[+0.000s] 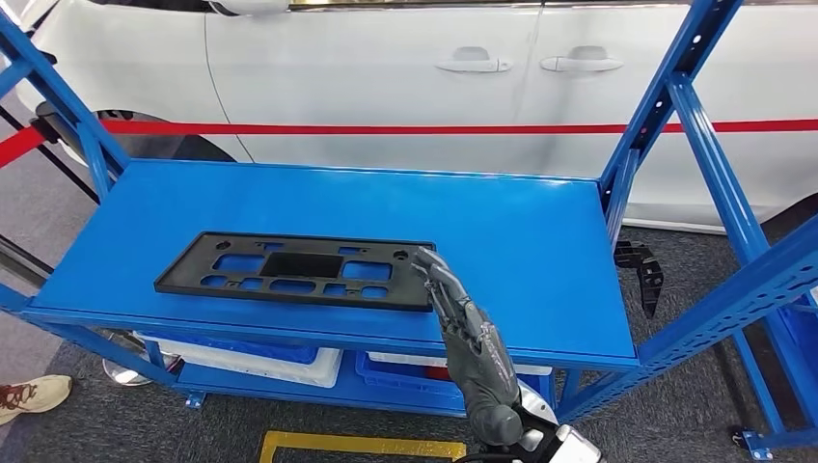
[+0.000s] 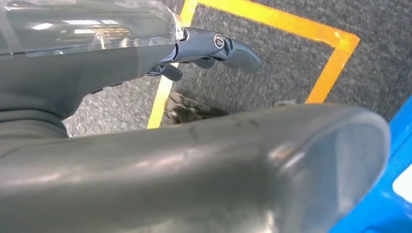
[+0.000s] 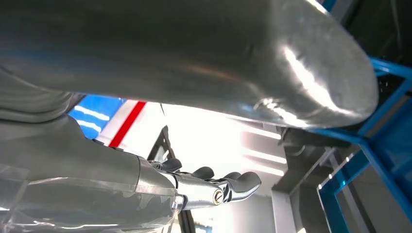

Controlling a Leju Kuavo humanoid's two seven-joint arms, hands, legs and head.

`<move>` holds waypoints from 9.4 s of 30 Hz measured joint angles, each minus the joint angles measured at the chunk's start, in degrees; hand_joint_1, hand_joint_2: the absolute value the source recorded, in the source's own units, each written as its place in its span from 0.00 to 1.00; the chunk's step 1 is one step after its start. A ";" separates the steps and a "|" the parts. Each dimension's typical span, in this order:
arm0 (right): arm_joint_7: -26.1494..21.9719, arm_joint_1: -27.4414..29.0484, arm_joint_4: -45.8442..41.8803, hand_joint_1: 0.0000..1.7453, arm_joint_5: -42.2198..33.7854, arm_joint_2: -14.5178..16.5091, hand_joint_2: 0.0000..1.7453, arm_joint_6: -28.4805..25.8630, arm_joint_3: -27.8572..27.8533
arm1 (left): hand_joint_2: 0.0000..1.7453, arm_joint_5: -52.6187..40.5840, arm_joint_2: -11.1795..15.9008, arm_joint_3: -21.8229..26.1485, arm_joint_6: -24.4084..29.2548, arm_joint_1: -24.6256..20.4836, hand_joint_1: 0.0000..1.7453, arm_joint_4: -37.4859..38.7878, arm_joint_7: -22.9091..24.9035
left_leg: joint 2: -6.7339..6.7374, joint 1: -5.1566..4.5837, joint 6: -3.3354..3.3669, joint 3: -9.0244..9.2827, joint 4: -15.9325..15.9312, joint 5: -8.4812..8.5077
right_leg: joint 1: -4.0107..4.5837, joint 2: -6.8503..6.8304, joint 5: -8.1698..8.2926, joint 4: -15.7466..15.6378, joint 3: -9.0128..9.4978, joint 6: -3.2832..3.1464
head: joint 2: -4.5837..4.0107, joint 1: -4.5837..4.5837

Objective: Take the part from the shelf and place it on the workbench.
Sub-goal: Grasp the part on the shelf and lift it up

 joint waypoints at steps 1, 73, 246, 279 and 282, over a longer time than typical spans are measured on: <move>0.01 -0.02 0.15 0.00 0.13 -0.07 0.00 -0.16 0.24 | 0.00 0.01 -0.02 0.00 -0.02 -0.05 0.00 0.00 -0.08 | 0.25 0.04 -0.07 -1.62 3.50 -1.33 | 0.12 -0.37 -0.02 0.01 -0.03 -0.08 | 0.00 0.01; 10.69 -13.73 23.86 0.00 13.34 8.33 1.00 -2.87 10.43 | 0.00 -2.02 0.28 -0.93 0.04 0.07 0.00 0.01 -1.56 | 0.77 -0.78 1.79 4.38 -10.84 6.63 | 0.93 -1.04 -0.14 -0.57 0.48 0.94 | 0.00 0.07; 0.66 -0.28 -9.42 0.98 -16.81 1.41 1.00 13.42 -6.97 | 1.00 -0.14 1.96 -4.74 -4.32 -0.48 0.00 0.03 -16.07 | 0.91 -0.41 0.43 0.29 -8.89 8.29 | 0.83 -0.80 -1.58 -0.61 2.55 -0.22 | 0.00 -0.14; 0.63 -1.21 -11.02 0.98 -15.97 -0.81 1.00 15.01 -3.38 | 1.00 -1.80 2.08 -6.22 -4.37 -1.08 0.00 0.01 -16.05 | 2.24 -0.36 0.01 4.08 -2.26 -1.81 | 0.22 -0.97 1.01 0.77 -1.83 -0.02 | 0.00 0.12; 0.68 -1.13 -11.04 0.98 -15.92 -0.82 1.00 15.01 -3.26 | 1.00 -1.78 2.15 -6.22 -4.35 -0.79 0.00 0.01 -16.03 | 1.52 -0.37 0.17 0.01 6.38 -4.36 | 0.53 0.44 1.19 0.82 -2.10 -0.30 | 0.00 0.11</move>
